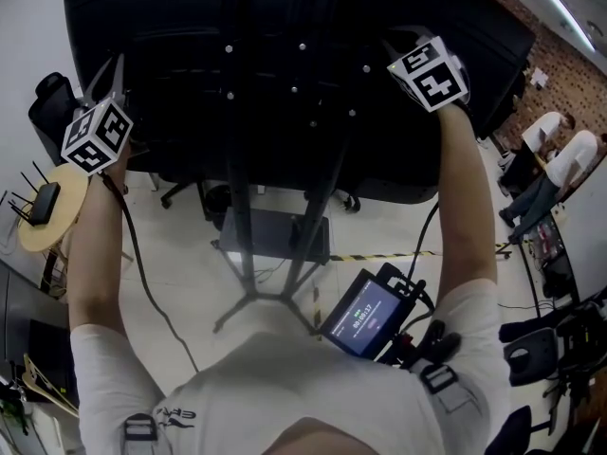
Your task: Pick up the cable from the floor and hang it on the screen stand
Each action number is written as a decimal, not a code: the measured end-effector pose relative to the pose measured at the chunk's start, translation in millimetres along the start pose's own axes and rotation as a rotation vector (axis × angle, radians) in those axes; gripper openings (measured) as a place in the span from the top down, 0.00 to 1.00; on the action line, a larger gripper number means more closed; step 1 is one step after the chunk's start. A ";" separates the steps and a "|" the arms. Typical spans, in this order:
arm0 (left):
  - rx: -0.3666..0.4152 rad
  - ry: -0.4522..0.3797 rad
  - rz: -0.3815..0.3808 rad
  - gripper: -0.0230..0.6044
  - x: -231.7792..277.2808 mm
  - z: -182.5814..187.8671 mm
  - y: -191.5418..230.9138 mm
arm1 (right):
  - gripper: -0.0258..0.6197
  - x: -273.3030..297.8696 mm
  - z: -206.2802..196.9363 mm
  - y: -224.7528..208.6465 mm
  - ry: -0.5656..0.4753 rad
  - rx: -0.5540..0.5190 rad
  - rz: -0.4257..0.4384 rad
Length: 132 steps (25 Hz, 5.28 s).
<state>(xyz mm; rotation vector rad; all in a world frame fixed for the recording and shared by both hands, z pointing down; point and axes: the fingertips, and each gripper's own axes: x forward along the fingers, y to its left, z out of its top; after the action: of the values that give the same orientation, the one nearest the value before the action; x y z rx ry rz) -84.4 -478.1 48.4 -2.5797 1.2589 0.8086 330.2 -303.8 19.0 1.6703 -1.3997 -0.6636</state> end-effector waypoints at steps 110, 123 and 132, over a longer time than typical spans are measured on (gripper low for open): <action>0.239 0.207 0.017 0.82 -134.6 -88.1 -77.8 | 0.86 -42.8 -22.9 51.9 -0.077 -0.129 -0.152; 0.253 0.308 0.081 0.82 -206.7 -111.6 -109.6 | 0.91 -99.8 -71.0 79.5 -0.317 0.409 0.046; 0.254 0.353 0.104 0.85 -268.3 -118.4 -157.4 | 0.93 -125.2 -132.6 139.3 -0.333 0.562 0.180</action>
<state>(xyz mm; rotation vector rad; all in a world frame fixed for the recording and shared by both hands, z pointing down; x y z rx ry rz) -50.3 -238.5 276.8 -2.5337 1.4877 0.1879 336.5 -152.0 191.0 1.8777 -2.0948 -0.4832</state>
